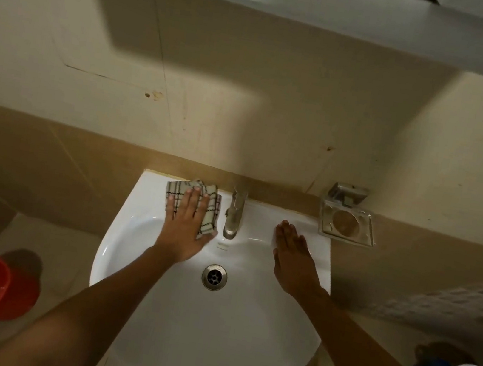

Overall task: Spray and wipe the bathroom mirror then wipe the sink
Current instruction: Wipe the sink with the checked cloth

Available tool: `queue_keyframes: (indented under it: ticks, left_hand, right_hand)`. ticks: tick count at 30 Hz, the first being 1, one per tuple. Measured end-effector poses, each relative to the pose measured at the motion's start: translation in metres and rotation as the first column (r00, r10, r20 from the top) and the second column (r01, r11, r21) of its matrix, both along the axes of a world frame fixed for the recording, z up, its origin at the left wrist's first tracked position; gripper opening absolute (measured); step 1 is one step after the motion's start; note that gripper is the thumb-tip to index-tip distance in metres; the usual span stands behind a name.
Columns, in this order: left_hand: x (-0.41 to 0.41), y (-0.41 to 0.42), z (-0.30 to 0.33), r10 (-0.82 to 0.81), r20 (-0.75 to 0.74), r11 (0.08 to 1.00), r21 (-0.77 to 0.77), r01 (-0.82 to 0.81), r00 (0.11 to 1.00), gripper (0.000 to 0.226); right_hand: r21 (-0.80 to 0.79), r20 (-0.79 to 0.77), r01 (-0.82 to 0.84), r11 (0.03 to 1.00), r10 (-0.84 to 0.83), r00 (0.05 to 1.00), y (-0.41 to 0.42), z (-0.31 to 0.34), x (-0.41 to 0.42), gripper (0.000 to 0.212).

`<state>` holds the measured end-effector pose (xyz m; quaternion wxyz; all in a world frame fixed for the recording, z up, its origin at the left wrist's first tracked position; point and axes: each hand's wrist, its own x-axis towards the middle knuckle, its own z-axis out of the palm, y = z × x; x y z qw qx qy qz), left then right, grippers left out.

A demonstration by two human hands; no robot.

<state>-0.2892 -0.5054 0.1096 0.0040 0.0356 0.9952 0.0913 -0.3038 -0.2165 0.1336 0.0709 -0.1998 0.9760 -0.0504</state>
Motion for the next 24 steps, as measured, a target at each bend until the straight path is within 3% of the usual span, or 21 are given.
queue_keyframes:
  ticks: [12,21,24]
  left_hand:
    - [-0.003,-0.001,0.003,-0.215,0.037,0.968,-0.122,0.218,0.976,0.077]
    - [0.008,-0.059,0.010,-0.084,0.052,0.984,-0.151,0.091,0.995,0.080]
    - [0.020,-0.077,0.011,-0.066,0.050,0.983,-0.170,0.074,0.997,0.081]
  right_hand:
    - [0.034,-0.052,-0.057,0.998,0.058,0.997,0.012,-0.012,0.000,0.058]
    - [0.026,-0.124,-0.093,0.995,0.096,0.988,0.013,-0.015,-0.003,0.055]
    - [0.014,-0.082,-0.073,0.997,0.073,0.994,0.011,-0.012,-0.003,0.057]
